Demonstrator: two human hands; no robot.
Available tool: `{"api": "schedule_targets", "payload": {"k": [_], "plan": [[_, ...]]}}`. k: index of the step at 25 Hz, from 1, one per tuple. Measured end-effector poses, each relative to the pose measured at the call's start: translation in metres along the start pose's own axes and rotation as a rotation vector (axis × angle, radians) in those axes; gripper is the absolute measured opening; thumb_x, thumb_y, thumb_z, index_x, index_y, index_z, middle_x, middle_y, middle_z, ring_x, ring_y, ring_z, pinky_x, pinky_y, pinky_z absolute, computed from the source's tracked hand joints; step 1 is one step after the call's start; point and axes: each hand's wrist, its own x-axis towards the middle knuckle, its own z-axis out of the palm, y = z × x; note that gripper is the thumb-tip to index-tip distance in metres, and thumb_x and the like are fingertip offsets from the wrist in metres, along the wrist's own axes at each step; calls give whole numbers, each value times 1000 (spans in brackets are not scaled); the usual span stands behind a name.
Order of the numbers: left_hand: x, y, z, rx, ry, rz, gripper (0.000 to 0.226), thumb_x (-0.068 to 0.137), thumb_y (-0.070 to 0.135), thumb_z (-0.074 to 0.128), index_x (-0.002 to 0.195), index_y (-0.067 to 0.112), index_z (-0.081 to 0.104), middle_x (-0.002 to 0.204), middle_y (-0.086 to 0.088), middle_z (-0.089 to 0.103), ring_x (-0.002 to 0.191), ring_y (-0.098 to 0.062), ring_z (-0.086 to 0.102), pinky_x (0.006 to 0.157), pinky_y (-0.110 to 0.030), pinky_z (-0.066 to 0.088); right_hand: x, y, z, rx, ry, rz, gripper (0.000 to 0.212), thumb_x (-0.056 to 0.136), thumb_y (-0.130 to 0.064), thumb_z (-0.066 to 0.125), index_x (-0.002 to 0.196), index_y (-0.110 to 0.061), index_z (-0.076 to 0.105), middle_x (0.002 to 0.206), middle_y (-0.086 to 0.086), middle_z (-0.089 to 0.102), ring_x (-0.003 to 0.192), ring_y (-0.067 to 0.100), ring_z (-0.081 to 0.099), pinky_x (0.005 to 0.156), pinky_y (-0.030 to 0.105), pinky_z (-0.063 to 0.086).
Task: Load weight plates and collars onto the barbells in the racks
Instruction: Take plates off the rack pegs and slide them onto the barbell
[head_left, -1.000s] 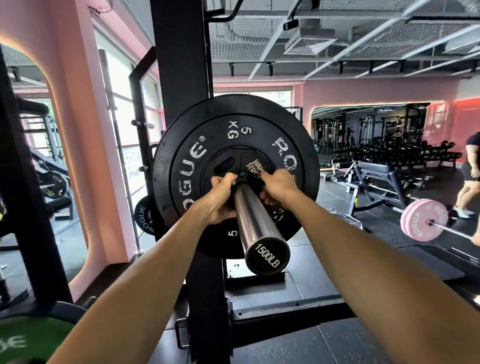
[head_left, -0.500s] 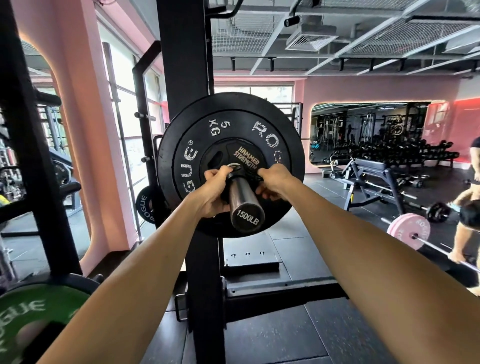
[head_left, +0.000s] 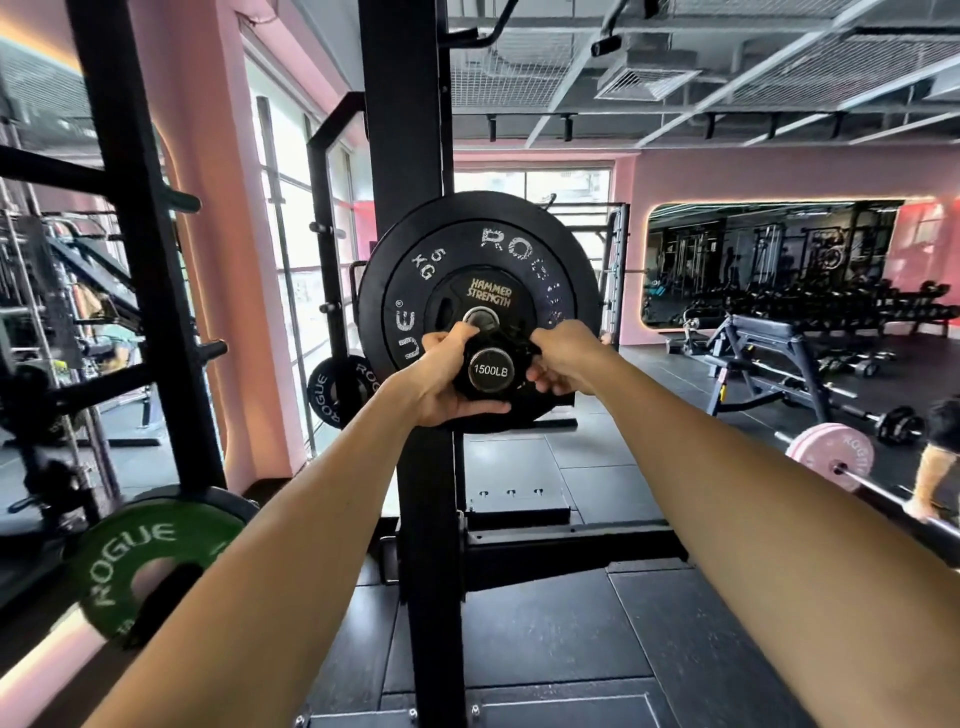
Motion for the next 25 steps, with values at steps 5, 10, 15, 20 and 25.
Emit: {"api": "schedule_targets", "payload": {"k": [5, 10, 15, 20, 25], "plan": [[-54, -2, 9, 43, -46, -21, 83, 61, 38, 77, 135, 27, 41, 140, -15, 47, 109, -40, 63, 78, -57, 56, -55, -2, -6, 47, -1, -20, 32, 100, -19, 35, 77, -4, 51, 55, 8, 58, 31, 14, 49, 34, 17, 34], [-135, -16, -3, 51, -32, 68, 76, 72, 26, 79, 130, 22, 30, 135, -18, 45, 113, -34, 62, 81, -55, 57, -124, -4, 3, 178, -72, -29, 27, 102, -28, 41, 92, -4, 49, 60, 7, 48, 42, 17, 49, 37, 19, 42], [-232, -17, -52, 182, 71, 136, 52, 78, 13, 77, 120, 10, 48, 124, -14, 60, 114, -26, 61, 92, -50, 55, -184, -15, 60, 360, -259, -51, 26, 102, -34, 42, 116, -13, 45, 62, 6, 43, 45, 18, 50, 39, 22, 45], [-307, -9, -111, 353, 203, 163, 49, 62, 19, 84, 107, 8, 66, 112, -11, 69, 104, -21, 65, 90, -35, 57, -229, -35, 121, 356, -407, -114, 23, 100, -38, 47, 102, -16, 54, 71, 9, 54, 51, 19, 58, 47, 27, 51], [-329, -13, -162, 476, 358, 220, 91, 44, 19, 92, 124, 16, 50, 120, -8, 64, 104, -25, 67, 90, -46, 57, -242, -42, 167, 353, -467, -151, 21, 97, -24, 56, 111, -8, 58, 80, 16, 61, 57, 22, 62, 47, 26, 53]]}}
